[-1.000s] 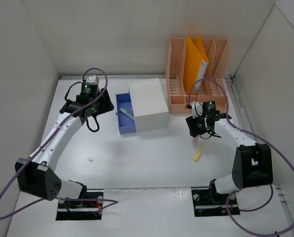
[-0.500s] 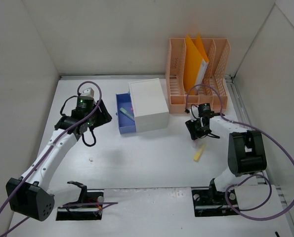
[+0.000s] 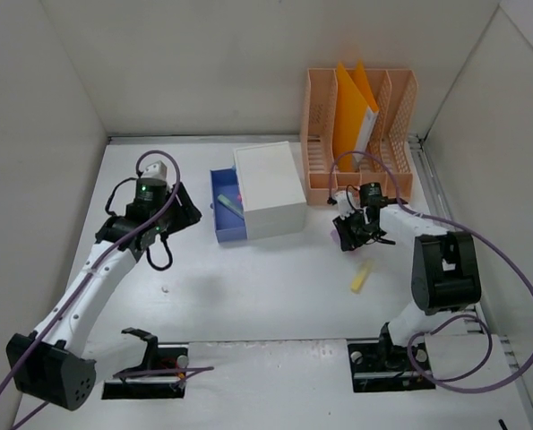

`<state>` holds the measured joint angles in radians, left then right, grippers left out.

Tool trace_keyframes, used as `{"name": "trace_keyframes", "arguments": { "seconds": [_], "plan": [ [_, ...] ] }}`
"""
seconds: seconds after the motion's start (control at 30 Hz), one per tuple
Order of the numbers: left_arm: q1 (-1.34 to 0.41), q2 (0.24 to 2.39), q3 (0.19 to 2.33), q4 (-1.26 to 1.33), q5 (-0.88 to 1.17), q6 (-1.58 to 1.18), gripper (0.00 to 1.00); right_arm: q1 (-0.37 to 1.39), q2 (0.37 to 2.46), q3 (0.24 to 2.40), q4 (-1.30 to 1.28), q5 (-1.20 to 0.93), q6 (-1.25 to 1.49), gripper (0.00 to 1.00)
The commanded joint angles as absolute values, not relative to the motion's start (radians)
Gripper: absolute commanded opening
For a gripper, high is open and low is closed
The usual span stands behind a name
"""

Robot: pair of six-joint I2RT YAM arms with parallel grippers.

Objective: Organize the desk

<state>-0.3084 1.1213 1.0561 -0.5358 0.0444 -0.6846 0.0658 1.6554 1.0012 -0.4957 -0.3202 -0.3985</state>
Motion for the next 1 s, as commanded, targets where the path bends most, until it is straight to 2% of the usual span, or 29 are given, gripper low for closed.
{"name": "trace_keyframes", "arguments": {
  "seconds": [0.0,0.13,0.23,0.33,0.43,0.5,0.63,0.7,0.8,0.97],
  "plan": [
    [-0.31,1.045,1.036,-0.436,0.06,-0.669,0.53,0.071,1.458,1.068,-0.645,-0.631,-0.684,0.0],
    [-0.31,0.977,0.985,-0.371,0.098,-0.653,0.54,0.121,1.373,1.21,-0.741,-0.802,-0.807,0.0],
    [-0.31,0.936,0.95,-0.338,0.13,-0.65,0.55,0.222,1.406,1.359,-0.717,-0.844,-0.734,0.0],
    [-0.31,0.885,0.899,-0.289,0.163,-0.663,0.6,0.363,1.492,1.486,-0.573,-0.747,-0.524,0.0],
    [-0.31,0.839,0.861,-0.262,0.176,-0.676,0.68,0.495,1.67,1.683,-0.488,-0.646,-0.39,0.0],
    [-0.31,0.809,0.85,-0.273,0.175,-0.681,0.69,0.563,1.762,1.793,-0.46,-0.609,-0.267,0.0],
    [-0.301,0.747,0.847,-0.322,0.146,-0.683,0.7,0.623,2.038,2.143,-0.451,-0.488,-0.068,0.0],
    [-0.301,0.723,0.839,-0.345,0.129,-0.687,0.7,0.658,2.103,2.262,-0.446,-0.447,-0.005,0.0],
    [-0.292,0.68,0.822,-0.368,0.115,-0.698,0.7,0.707,2.195,2.321,-0.442,-0.289,0.061,0.0],
    [-0.291,0.641,0.801,-0.4,0.094,-0.713,0.7,0.758,2.204,2.263,-0.405,-0.045,0.086,0.0]
  ]
}}
